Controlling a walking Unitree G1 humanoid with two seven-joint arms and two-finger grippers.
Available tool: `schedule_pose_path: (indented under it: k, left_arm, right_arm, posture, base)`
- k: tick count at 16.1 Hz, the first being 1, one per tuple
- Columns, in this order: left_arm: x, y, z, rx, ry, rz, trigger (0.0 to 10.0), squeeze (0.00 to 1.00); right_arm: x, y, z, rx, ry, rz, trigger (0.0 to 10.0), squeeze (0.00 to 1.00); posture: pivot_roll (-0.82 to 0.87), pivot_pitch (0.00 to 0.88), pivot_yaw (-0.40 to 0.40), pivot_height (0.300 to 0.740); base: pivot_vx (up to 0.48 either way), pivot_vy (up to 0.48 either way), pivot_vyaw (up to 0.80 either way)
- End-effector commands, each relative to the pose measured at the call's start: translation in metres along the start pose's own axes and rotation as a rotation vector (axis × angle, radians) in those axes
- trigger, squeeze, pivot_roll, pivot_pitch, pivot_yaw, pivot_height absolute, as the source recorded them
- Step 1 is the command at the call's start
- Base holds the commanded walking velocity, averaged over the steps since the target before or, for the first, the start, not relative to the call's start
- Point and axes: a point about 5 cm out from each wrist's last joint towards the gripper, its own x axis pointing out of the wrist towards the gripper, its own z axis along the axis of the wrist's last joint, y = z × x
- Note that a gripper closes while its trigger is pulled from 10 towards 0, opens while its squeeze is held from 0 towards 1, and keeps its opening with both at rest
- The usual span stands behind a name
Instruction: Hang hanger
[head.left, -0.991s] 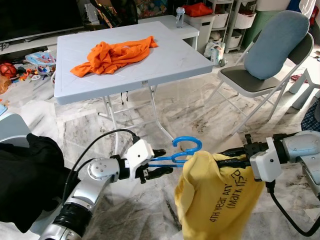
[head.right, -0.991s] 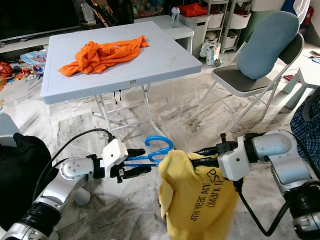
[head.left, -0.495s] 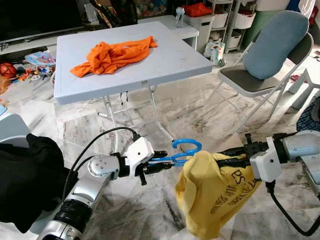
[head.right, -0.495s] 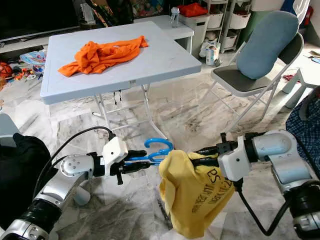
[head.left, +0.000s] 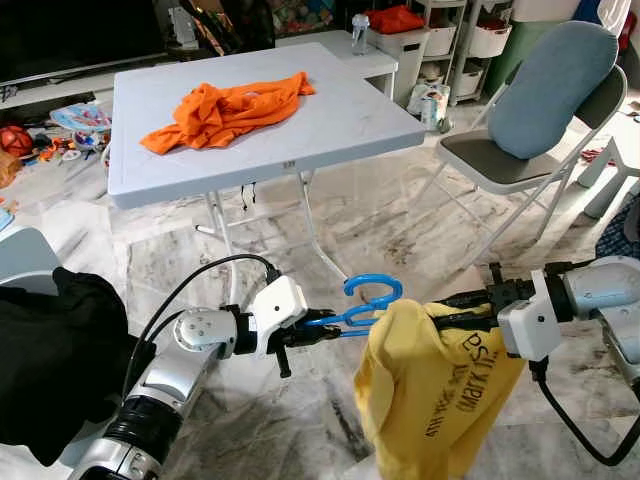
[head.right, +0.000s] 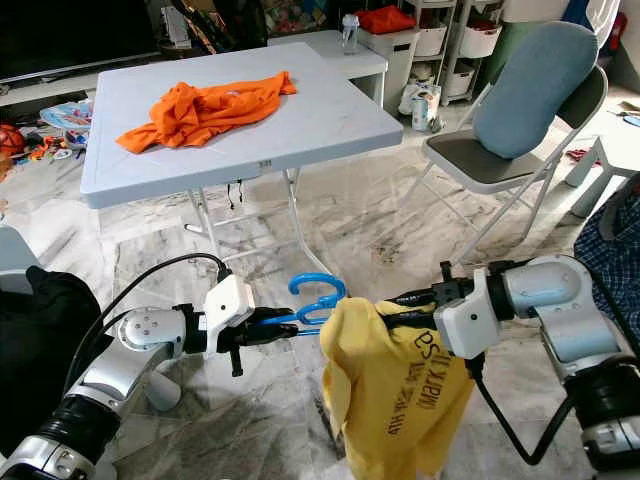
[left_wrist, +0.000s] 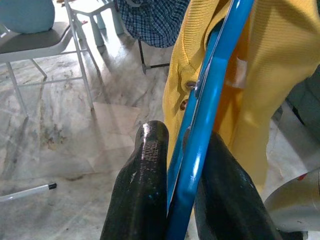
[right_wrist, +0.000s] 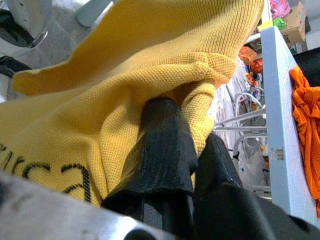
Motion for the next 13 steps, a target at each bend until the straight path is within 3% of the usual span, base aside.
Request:
schedule_pose_path:
  k: [1,4,5,6,13]
  left_arm:
    - [0.0006,0.0039,0.0048,0.007,-0.003,-0.016,10.0,1.0]
    - [0.0018,0.0003,0.002,0.002,0.025,-0.056,10.0,1.0]
    - [0.0009,-0.0042,0.0008,-0.043,0.021,-0.106,0.0,0.42]
    - [0.0005,-0.0045,0.0006,-0.044,0.022,-0.111,0.0,0.0]
    - [0.002,-0.0044,0.0008,-0.046,0.023,-0.122,0.0,0.0]
  right_arm:
    - [-0.0048,-0.0101,0.0097,-0.048,-0.026,-0.049,10.0,0.0]
    - [-0.0033,-0.0114,0.0103,-0.055,-0.033,-0.057,10.0,0.0]
    - [-0.0032,-0.0121,0.0102,-0.057,-0.034,-0.063,10.0,0.0]
    - [-0.0031,-0.0123,0.0103,-0.058,-0.034,-0.064,10.0,0.0]
    - [-0.0011,-0.0144,0.01,-0.066,-0.04,-0.078,10.0,0.0]
  posture:
    - [-0.16,0.0,0.025,0.74]
    - [-0.16,0.0,0.026,0.74]
    - [-0.16,0.0,0.026,0.74]
    - [-0.16,0.0,0.026,0.74]
    - [-0.17,0.0,0.025,0.74]
  base:
    - [0.0,0.0,0.0]
    - [0.0,0.0,0.0]
    - [0.0,0.0,0.0]
    - [0.0,0.0,0.0]
    - [0.0,0.0,0.0]
